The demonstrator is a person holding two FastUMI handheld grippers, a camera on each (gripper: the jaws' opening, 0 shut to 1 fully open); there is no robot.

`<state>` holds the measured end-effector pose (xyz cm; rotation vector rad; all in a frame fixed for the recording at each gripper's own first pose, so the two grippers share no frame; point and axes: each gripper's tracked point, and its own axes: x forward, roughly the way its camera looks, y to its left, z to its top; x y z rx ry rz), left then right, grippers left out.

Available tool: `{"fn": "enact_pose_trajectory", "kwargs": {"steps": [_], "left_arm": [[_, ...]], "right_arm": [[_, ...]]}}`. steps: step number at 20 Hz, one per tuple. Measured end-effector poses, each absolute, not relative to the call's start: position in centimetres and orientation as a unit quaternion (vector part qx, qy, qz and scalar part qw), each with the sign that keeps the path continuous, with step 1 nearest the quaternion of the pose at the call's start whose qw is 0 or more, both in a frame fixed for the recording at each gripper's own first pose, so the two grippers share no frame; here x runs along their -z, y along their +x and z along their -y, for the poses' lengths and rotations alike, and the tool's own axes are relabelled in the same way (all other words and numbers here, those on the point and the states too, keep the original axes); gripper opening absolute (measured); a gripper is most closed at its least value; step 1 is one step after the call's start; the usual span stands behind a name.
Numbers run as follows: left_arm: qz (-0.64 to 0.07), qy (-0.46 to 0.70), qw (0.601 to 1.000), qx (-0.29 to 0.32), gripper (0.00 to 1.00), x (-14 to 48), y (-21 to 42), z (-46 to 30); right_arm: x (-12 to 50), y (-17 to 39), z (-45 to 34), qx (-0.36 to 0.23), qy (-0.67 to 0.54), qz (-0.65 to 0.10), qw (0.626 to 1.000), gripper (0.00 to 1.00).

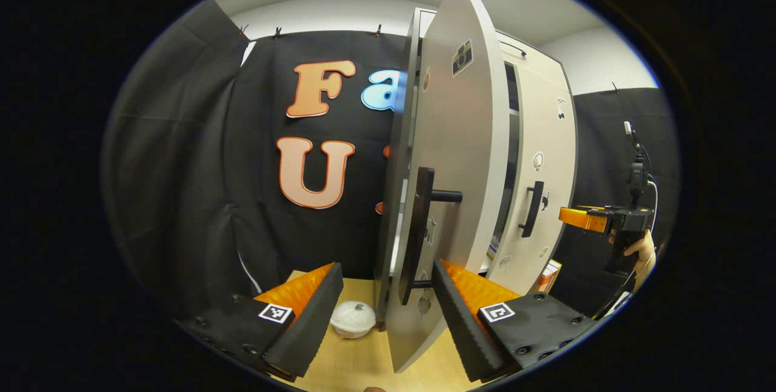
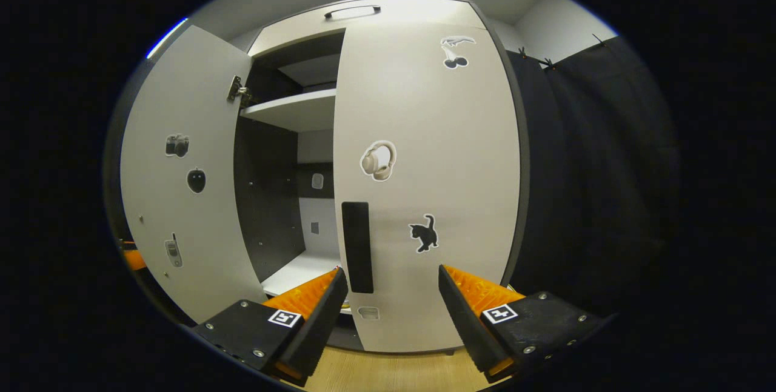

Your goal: Grab one shoe with the right hand and put it into the shoe cabinet, grab the other shoe with the left hand and put it into the shoe cabinet; then close the right door with the right hand and the left door with the left hand.

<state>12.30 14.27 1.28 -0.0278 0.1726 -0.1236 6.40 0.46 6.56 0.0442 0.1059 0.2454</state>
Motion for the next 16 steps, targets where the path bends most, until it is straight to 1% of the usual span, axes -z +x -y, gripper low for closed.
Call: {"fn": "enact_pose_trajectory", "kwargs": {"steps": [2,4,5,6,7,8,9,11,12,13,14,16], "left_arm": [[-0.089,-0.023,0.992,0.083,0.96,-1.1,12.2,-12.4],[-0.091,-0.026,0.991,0.098,0.94,-0.9,12.3,-10.7],[-0.092,-0.026,0.99,0.106,0.99,-0.9,12.6,-9.9],[-0.094,-0.025,0.989,0.112,0.94,-0.8,12.9,-9.1],[-0.094,-0.024,0.989,0.115,0.97,-0.7,13.1,-8.3],[-0.091,-0.019,0.989,0.112,0.96,-0.8,13.4,-7.8],[-0.087,-0.013,0.99,0.106,0.94,-0.9,13.8,-7.5],[-0.083,-0.005,0.992,0.098,0.94,-0.9,14.7,-6.9],[-0.084,-0.007,0.991,0.102,0.96,-0.6,15.0,-6.2],[-0.086,-0.011,0.99,0.108,0.94,-0.5,15.3,-5.5],[-0.089,-0.017,0.989,0.117,0.97,-0.3,15.6,-4.8],[-0.095,-0.03,0.986,0.133,0.96,0.2,16.3,-3.2]], "right_arm": [[-7.4,5.5,0.8,-0.116,0.017,-0.041,0.992,0.93],[-8.2,4.7,2.3,-0.107,0.02,-0.03,0.994,0.93],[-8.5,4.3,3.0,-0.104,0.024,-0.026,0.994,0.93],[-8.7,3.9,3.8,-0.099,0.029,-0.024,0.994,0.93],[-8.8,3.5,4.6,-0.096,0.033,-0.022,0.995,0.93],[-9.0,3.2,5.2,-0.092,0.035,-0.02,0.995,0.93],[-9.0,2.8,6.0,-0.088,0.034,-0.018,0.995,0.93],[-9.1,2.2,7.2,-0.081,0.03,-0.014,0.996,0.93],[-9.1,2.0,7.6,-0.079,0.027,-0.012,0.996,0.93],[-9.1,1.8,8.0,-0.077,0.024,-0.01,0.997,0.93],[-9.1,1.6,8.3,-0.075,0.022,-0.008,0.997,0.98],[-9.1,1.4,9.3,-0.066,0.02,-0.007,0.998,0.98]]}}
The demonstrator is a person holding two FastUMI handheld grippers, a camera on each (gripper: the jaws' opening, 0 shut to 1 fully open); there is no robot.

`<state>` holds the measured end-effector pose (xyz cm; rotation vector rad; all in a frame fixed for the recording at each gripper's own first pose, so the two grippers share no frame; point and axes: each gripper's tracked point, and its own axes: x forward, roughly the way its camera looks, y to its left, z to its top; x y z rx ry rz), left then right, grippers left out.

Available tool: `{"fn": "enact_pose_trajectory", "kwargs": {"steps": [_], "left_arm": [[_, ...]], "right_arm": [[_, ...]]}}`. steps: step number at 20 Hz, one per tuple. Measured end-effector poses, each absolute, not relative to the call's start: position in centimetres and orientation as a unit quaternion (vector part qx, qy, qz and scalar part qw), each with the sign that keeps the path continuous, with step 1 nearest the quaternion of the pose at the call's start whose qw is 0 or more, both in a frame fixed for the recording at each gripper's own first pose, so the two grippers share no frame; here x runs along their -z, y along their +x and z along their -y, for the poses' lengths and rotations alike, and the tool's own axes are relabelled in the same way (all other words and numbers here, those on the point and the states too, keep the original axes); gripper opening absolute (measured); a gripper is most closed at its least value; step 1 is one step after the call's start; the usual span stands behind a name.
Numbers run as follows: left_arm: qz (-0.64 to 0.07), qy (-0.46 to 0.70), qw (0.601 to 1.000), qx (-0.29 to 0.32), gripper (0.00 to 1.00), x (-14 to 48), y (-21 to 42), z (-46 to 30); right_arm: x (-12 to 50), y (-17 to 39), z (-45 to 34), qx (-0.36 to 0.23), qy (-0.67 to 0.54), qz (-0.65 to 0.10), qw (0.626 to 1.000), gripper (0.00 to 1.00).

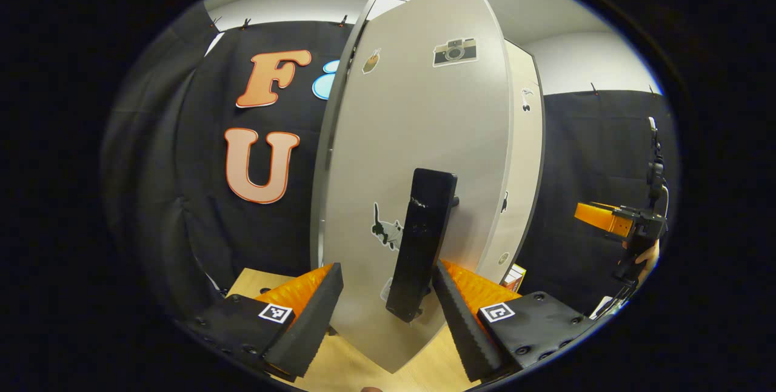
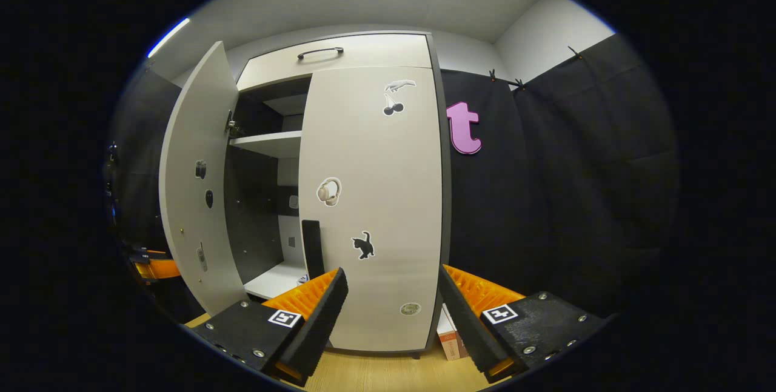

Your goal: Grab one shoe with the right hand and put it into the shoe cabinet, grab the other shoe with the left hand and put it into the shoe cabinet; then close the right door with the right hand and the left door with the left hand.

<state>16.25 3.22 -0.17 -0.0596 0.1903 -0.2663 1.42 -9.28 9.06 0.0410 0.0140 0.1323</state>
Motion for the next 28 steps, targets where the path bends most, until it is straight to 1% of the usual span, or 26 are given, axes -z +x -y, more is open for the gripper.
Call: {"fn": "enact_pose_trajectory", "kwargs": {"steps": [1,2,3,4,6,7,10,14,24,25,26,27,28], "left_arm": [[-0.096,-0.037,0.985,0.135,0.94,0.3,16.9,-2.5],[-0.099,-0.045,0.985,0.136,0.97,0.4,17.6,-2.1],[-0.101,-0.051,0.984,0.139,0.97,0.5,18.5,-1.3],[-0.103,-0.055,0.982,0.145,0.97,0.7,19.3,-0.2],[-0.103,-0.039,0.983,0.146,0.96,1.1,20.5,1.6],[-0.103,-0.031,0.984,0.142,1.0,1.1,21.1,2.4],[-0.101,-0.01,0.987,0.126,1.0,1.2,23.3,4.5],[-0.108,-0.009,0.988,0.114,1.0,1.2,24.5,5.4],[-0.1,0.03,0.993,0.055,1.0,0.8,30.0,7.5],[-0.099,0.031,0.993,0.052,0.99,0.8,30.5,7.6],[-0.098,0.032,0.993,0.05,0.99,0.8,31.1,7.6],[-0.097,0.035,0.994,0.048,0.99,0.7,31.5,7.6],[-0.1,0.038,0.993,0.044,0.99,0.8,31.4,7.5]], "right_arm": [[-9.0,1.4,9.9,-0.061,0.02,-0.007,0.998,0.93],[-8.9,1.3,10.4,-0.058,0.02,-0.008,0.998,0.93],[-8.7,1.4,10.9,-0.053,0.018,-0.01,0.998,0.97],[-8.4,1.3,11.6,-0.049,0.017,-0.012,0.999,0.98],[-8.1,1.2,13.0,-0.039,0.018,-0.016,0.999,0.98],[-8.0,1.2,13.7,-0.034,0.018,-0.016,0.999,0.93],[-7.6,1.0,16.1,-0.014,0.021,-0.02,0.999,0.93],[-7.4,0.7,18.1,0.003,0.022,-0.019,1.0,0.93],[-8.4,0.5,18.9,-0.001,0.017,-0.01,1.0,0.93],[-8.5,0.6,18.9,-0.003,0.016,-0.01,1.0,0.97],[-8.7,0.8,18.9,-0.005,0.017,-0.01,1.0,0.97],[-9.0,1.0,18.8,-0.008,0.02,-0.011,1.0,0.93],[-9.1,1.2,18.7,-0.011,0.023,-0.013,1.0,0.93]]}}
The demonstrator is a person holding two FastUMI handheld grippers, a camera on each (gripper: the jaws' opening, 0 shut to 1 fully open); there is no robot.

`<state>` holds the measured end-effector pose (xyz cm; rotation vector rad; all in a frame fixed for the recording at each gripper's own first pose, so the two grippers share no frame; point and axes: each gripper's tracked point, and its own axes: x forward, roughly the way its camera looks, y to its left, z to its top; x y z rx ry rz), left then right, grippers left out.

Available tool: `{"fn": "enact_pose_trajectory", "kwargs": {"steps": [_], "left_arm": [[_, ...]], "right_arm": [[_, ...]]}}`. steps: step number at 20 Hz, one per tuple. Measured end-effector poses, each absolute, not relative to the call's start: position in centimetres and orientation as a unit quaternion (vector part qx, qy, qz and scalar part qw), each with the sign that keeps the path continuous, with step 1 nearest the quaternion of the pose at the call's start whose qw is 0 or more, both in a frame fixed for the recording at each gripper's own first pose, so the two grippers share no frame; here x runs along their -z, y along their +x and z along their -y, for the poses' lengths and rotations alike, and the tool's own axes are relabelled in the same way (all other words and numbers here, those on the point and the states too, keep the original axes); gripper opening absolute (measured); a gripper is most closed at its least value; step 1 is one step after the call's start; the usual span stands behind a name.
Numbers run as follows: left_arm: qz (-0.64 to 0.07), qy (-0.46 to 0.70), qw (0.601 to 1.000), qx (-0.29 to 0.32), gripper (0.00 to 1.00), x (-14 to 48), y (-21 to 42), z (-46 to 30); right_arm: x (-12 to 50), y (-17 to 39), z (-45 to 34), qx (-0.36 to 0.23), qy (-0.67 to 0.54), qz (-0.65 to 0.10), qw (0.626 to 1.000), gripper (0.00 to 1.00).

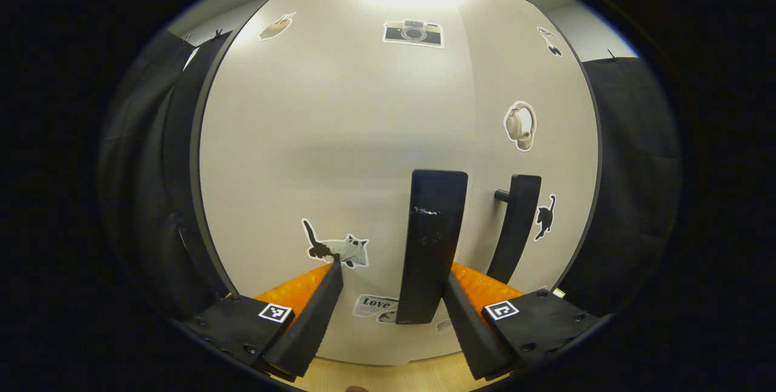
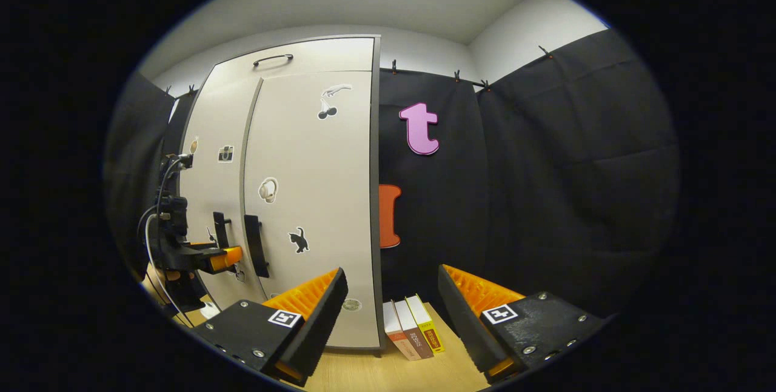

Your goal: Grab one shoe with the right hand and put it into the shoe cabinet, grab the other shoe with the left hand and put it into the shoe cabinet; then close the right door with the right hand and the left door with the left hand.

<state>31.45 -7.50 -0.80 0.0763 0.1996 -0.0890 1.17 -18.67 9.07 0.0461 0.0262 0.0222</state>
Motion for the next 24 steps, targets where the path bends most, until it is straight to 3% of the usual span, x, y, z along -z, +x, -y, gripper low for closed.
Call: {"fn": "enact_pose_trajectory", "kwargs": {"steps": [2,3,4,8,10,11,12,13,18,24], "left_arm": [[-0.114,0.041,0.992,0.039,1.0,1.2,30.4,7.2],[-0.118,0.032,0.992,0.044,1.0,1.2,29.6,7.2],[-0.121,0.024,0.991,0.054,1.0,1.0,28.3,7.3],[-0.105,0.009,0.993,0.054,1.0,-2.9,23.9,4.3],[-0.076,0.031,0.996,0.04,1.0,-6.1,21.6,1.6],[-0.06,0.047,0.997,0.028,1.0,-7.8,20.2,-0.1],[-0.046,0.058,0.997,0.016,1.0,-9.3,19.0,-1.7],[-0.03,0.059,0.998,0.008,1.0,-10.9,17.8,-2.8],[0.012,0.079,0.996,-0.03,0.99,-16.2,12.3,-9.8],[0.014,0.064,0.995,-0.074,0.99,-16.2,10.7,-18.0]], "right_arm": [[-9.5,1.3,18.5,-0.016,0.026,-0.015,0.999,0.93],[-9.6,1.3,18.4,-0.018,0.026,-0.017,0.999,0.97],[-9.6,1.3,18.3,-0.02,0.026,-0.021,0.999,0.88],[-11.2,1.1,17.5,-0.031,0.02,-0.018,0.999,0.97],[-12.7,0.7,16.9,-0.035,0.019,-0.007,0.999,0.97],[-13.5,0.5,16.5,-0.04,0.019,0.0,0.999,0.93],[-14.2,0.3,16.1,-0.043,0.019,0.005,0.999,0.97],[-15.0,0.1,15.9,-0.044,0.016,0.012,0.999,0.93],[-17.6,-1.1,14.4,-0.04,0.015,0.033,0.999,0.93],[-17.5,-3.1,11.4,-0.03,0.003,0.041,0.999,0.93]]}}
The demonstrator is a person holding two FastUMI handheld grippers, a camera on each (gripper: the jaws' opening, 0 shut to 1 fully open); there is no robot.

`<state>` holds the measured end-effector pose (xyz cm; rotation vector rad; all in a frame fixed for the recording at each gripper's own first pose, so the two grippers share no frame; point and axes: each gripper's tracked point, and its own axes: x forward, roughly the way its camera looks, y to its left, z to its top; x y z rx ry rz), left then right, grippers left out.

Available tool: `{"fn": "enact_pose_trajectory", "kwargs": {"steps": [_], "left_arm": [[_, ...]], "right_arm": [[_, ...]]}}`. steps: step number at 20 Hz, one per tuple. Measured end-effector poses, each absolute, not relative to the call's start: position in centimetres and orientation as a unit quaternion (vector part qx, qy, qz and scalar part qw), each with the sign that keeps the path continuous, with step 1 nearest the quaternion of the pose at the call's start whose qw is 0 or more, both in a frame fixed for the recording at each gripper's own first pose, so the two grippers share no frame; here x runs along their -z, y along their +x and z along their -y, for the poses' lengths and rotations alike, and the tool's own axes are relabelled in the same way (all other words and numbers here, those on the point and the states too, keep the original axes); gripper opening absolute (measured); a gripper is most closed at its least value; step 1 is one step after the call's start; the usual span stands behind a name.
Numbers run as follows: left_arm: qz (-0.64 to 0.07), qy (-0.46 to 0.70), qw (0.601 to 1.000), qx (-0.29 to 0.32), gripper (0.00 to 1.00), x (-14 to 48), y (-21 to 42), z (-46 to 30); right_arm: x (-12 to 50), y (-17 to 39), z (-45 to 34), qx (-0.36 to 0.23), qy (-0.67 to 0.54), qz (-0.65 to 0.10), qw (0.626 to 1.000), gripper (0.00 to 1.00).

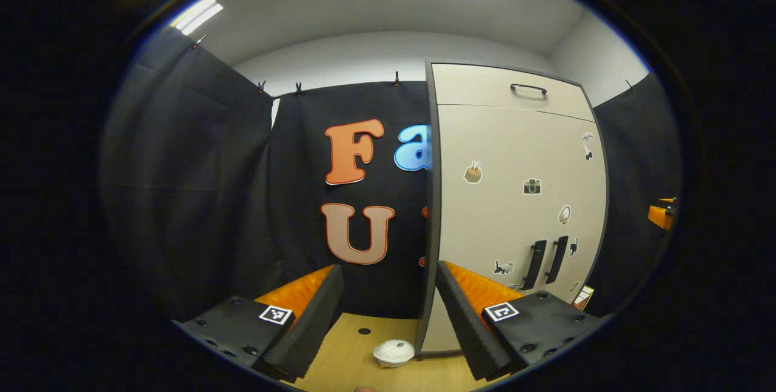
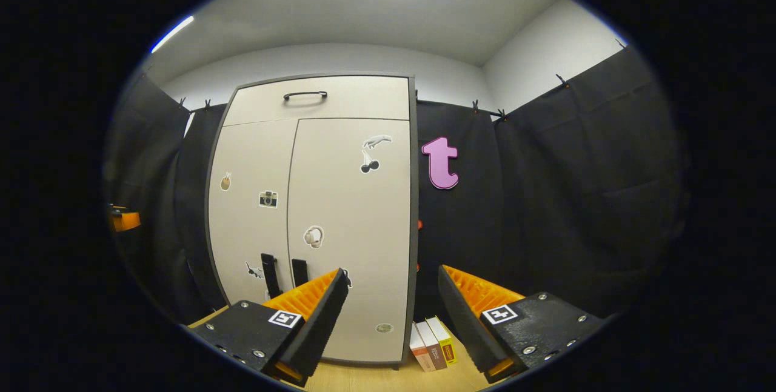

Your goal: Grab one shoe with the right hand and put it into the shoe cabinet, grab the other shoe with the left hand and put it into the shoe cabinet; then close the right door with the right hand and the left door with the left hand.

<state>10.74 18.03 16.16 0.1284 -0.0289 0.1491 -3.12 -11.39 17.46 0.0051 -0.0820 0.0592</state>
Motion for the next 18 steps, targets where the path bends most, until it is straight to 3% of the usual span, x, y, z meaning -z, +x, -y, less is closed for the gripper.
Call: {"fn": "enact_pose_trajectory", "kwargs": {"steps": [3,4,5,9,18], "left_arm": [[0.013,0.059,0.996,-0.07,0.99,-16.2,10.6,-20.6],[0.013,0.048,0.997,-0.063,0.99,-16.4,10.6,-21.1],[0.014,0.042,0.997,-0.062,0.99,-16.8,10.6,-22.0],[0.032,0.057,0.994,-0.091,0.99,-18.7,9.9,-26.1],[0.031,0.034,0.996,-0.076,0.99,-18.0,9.7,-27.6]], "right_arm": [[-16.7,-3.6,9.6,-0.024,-0.008,0.036,0.999,0.92],[-16.6,-3.8,8.8,-0.028,-0.008,0.034,0.999,0.97],[-16.5,-3.9,8.1,-0.033,-0.007,0.032,0.999,0.93],[-16.4,-3.7,6.5,-0.036,-0.012,0.024,0.999,0.93],[-16.6,-5.1,3.0,-0.05,-0.033,0.004,0.998,0.93]]}}
